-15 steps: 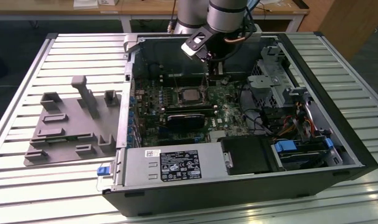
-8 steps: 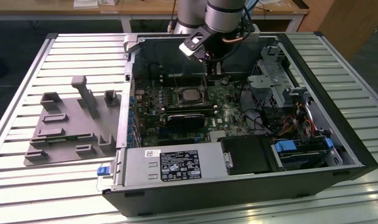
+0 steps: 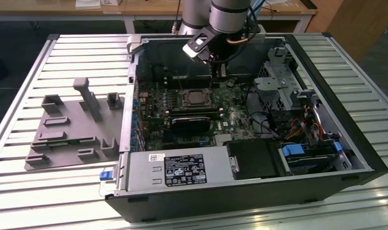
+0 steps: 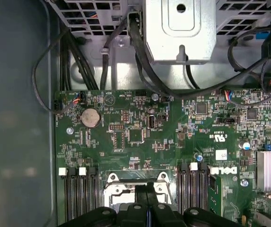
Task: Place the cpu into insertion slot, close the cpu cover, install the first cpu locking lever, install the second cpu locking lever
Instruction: 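Close the cpu cover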
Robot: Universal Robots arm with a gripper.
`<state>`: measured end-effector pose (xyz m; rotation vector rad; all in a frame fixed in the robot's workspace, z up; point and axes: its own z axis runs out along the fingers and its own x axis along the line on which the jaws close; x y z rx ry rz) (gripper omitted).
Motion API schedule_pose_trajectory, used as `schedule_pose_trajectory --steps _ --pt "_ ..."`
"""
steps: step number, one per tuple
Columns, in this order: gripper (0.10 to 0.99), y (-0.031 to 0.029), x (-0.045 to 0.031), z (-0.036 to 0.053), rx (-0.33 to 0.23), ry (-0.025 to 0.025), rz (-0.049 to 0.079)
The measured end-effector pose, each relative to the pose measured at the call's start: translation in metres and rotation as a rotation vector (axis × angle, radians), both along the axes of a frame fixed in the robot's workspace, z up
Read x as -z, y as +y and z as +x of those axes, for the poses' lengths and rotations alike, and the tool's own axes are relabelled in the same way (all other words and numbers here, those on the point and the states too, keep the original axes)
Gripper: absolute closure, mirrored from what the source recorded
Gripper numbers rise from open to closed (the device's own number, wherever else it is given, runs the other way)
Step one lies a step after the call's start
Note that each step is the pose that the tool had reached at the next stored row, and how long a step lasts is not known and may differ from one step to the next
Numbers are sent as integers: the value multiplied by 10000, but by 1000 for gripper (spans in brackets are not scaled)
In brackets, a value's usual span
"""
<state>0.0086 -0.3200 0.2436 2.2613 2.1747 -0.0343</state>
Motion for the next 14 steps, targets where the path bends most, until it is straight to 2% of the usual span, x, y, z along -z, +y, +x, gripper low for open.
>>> schedule_pose_trajectory --steps 1,4,5,7,14 --pt "984 0 0 -8 -3 -60 -2" --pt "984 0 5 -44 -16 -333 3" --pt "984 0 7 -59 -20 -393 3" --pt "984 -1 11 -103 -26 -429 0" --pt "984 -5 29 -237 -25 -432 -14"
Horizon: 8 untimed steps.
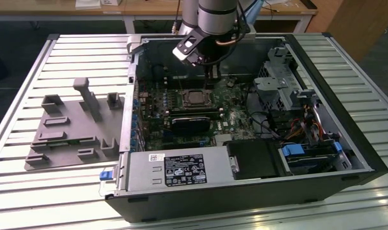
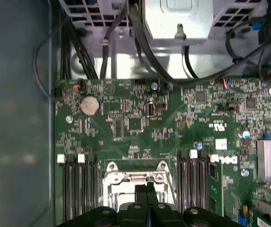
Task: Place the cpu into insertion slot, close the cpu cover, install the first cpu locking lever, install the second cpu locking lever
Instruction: 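Close the cpu cover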
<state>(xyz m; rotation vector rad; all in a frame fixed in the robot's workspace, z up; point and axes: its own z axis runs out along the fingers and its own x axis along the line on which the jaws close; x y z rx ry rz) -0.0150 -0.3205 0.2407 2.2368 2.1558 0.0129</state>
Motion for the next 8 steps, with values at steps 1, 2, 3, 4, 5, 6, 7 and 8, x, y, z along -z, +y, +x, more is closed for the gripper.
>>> schedule_pose_trajectory --steps 1,2,3,4,5,6,7,8 --pt "984 -2 3 -17 0 -1 -1" --pt "984 -5 6 -36 0 0 -2" --pt "984 -9 10 -58 0 0 -3" --pt "984 -13 13 -79 -1 0 -4" --pt "984 -16 17 -100 0 0 -5" --pt "984 -19 21 -120 0 -1 -4" --pt "984 -21 25 -141 0 -2 -4" --pt "984 -23 30 -162 0 -1 -4"
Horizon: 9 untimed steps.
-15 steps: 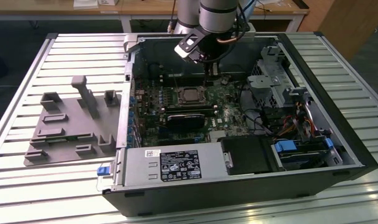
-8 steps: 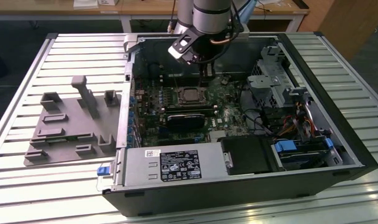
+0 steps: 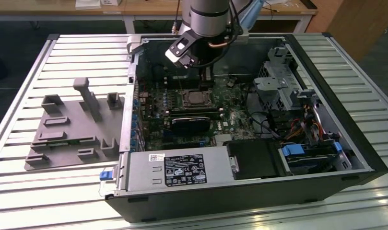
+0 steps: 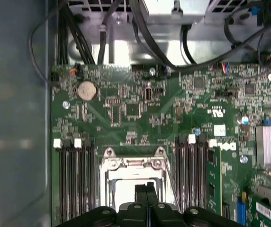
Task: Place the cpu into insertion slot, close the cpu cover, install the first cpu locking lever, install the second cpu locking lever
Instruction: 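Close the cpu cover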
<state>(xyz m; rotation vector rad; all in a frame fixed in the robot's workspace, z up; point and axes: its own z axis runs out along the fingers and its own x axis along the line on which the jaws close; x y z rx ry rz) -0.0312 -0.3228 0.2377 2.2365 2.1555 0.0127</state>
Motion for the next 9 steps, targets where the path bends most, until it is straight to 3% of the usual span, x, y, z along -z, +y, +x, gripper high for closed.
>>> schedule_pose_trajectory --steps 3,9 --pt "984 -3 10 -54 0 1 -6" --pt "984 -3 11 -60 -36 1 -28"
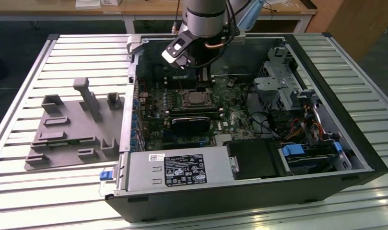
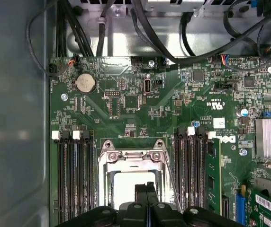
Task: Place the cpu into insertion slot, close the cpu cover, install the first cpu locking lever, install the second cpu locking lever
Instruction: 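Close the cpu cover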
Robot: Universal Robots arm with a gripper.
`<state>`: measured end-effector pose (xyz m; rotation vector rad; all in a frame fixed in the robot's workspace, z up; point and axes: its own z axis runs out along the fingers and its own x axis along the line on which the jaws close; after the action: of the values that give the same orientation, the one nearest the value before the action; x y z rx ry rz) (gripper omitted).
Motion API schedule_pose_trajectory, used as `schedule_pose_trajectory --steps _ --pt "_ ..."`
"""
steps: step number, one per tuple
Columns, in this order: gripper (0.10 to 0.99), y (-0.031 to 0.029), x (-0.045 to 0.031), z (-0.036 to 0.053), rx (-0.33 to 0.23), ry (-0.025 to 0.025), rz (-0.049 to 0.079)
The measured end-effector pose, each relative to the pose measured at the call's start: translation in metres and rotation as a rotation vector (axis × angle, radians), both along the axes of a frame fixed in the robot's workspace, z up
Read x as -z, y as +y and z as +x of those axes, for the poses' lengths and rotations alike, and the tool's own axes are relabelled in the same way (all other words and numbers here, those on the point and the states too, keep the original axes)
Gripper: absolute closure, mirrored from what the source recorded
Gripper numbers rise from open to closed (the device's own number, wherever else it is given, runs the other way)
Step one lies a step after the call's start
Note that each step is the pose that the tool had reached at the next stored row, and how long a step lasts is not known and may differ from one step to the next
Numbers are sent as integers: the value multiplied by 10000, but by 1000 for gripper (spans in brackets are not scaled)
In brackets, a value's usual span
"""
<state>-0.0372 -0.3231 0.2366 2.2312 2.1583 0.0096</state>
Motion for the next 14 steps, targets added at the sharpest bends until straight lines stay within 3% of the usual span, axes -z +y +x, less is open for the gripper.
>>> schedule_pose_trajectory --steps 7,14 --pt "984 0 2 0 -1171 -1 -76" --pt "984 0 6 0 -2338 10 -247"
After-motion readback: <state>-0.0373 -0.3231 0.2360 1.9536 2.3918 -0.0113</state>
